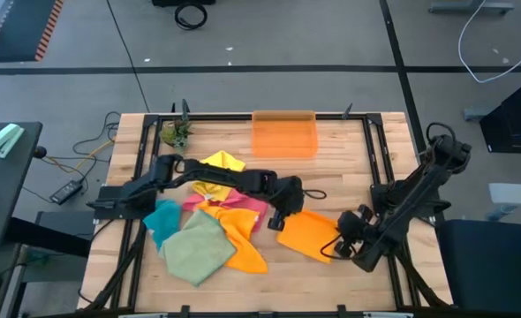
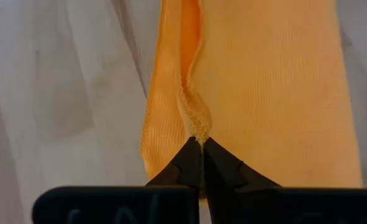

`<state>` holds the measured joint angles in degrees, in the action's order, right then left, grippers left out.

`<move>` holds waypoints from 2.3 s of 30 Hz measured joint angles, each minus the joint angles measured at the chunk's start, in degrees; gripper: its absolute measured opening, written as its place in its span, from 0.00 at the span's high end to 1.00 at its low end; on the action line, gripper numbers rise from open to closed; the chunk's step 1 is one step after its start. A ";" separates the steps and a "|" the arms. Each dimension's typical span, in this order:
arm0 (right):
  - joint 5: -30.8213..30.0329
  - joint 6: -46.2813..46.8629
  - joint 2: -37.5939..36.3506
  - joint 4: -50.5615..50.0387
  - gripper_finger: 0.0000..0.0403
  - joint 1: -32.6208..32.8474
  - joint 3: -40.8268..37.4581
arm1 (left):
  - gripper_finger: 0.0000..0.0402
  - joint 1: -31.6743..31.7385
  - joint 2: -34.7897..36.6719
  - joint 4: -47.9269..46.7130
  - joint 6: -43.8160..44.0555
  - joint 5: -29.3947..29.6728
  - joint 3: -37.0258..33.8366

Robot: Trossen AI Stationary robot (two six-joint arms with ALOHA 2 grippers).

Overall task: Fold microfiber towels
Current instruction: Fold the left orange microfiber cloth

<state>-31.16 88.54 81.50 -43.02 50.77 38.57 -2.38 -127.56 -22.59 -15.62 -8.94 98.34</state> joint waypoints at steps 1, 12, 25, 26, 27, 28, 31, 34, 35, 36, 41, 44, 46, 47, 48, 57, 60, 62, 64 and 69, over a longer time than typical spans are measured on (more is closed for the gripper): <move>0.43 -0.40 -0.25 1.86 0.99 -0.17 -1.21 | 0.96 0.28 -0.01 0.16 0.00 -0.31 0.04; 1.42 2.73 -0.95 4.38 0.88 -0.82 -4.38 | 0.81 1.04 0.04 0.74 -1.56 6.28 0.29; -4.74 4.04 -6.09 -6.55 0.57 -0.86 -1.27 | 0.67 1.14 0.19 -5.08 -0.08 1.94 3.43; -4.83 4.07 -6.74 -6.67 0.56 -0.86 -1.20 | 0.68 0.96 0.19 -5.22 -0.07 0.06 3.20; -4.83 4.07 -7.29 -6.20 0.56 -0.74 -1.19 | 0.69 0.72 0.19 -4.90 -0.07 -1.51 2.74; -4.84 3.96 -7.63 -4.83 0.57 -0.27 -1.19 | 0.70 0.47 0.19 -4.04 -0.13 -2.33 2.13; -6.87 1.36 -6.93 1.39 0.69 1.77 -1.14 | 0.76 -0.41 0.19 0.53 -0.01 -2.64 0.33; -7.30 -0.56 -4.56 4.60 0.92 2.93 -1.12 | 0.85 -1.22 -0.68 5.11 -0.31 -2.84 -0.19; -7.22 -0.50 -3.69 4.61 0.96 3.18 -1.12 | 0.89 -1.42 -1.38 6.02 -0.37 -2.90 -0.17; -7.01 0.07 -2.74 4.63 0.97 3.36 -1.12 | 0.93 -1.49 -2.16 5.38 -0.34 -2.86 -0.40; -4.84 2.44 1.09 5.65 0.99 1.66 -3.28 | 0.97 -0.36 -3.78 6.10 1.92 1.58 -0.37; -3.23 3.71 2.25 5.58 0.99 0.08 -5.21 | 0.96 0.42 -3.68 4.78 3.00 2.40 -0.38; -3.15 4.39 2.31 5.83 0.99 -0.60 -6.41 | 0.97 0.46 -3.73 4.51 3.32 2.63 -0.44; -3.32 4.49 2.25 5.88 0.99 -1.04 -6.94 | 0.98 0.40 -3.71 4.60 3.34 2.81 -0.42; -3.29 4.51 2.29 6.37 0.99 -1.59 -7.42 | 0.98 0.37 -3.71 4.48 3.39 3.27 -0.40; -6.71 4.67 2.08 9.25 1.00 -5.39 -10.39 | 0.98 1.51 -3.71 0.49 4.56 12.13 -0.41; -8.11 3.73 1.60 8.81 1.00 -7.36 -10.37 | 0.97 1.99 -3.71 -1.17 5.03 16.83 -0.41; -8.64 2.12 0.63 7.35 1.00 -8.58 -10.36 | 0.96 1.98 -3.43 -2.01 5.50 18.96 -0.41; -9.75 0.88 -1.10 4.65 1.00 -9.08 -9.61 | 0.95 1.98 -2.32 -2.45 5.75 19.42 -0.44; -10.85 -1.51 -6.71 1.01 1.00 -7.83 -6.13 | 0.99 1.79 1.03 -2.48 5.55 19.36 -0.31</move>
<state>-42.01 87.03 74.79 -42.01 42.94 32.45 -0.59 -126.53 -25.07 -10.07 10.43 98.04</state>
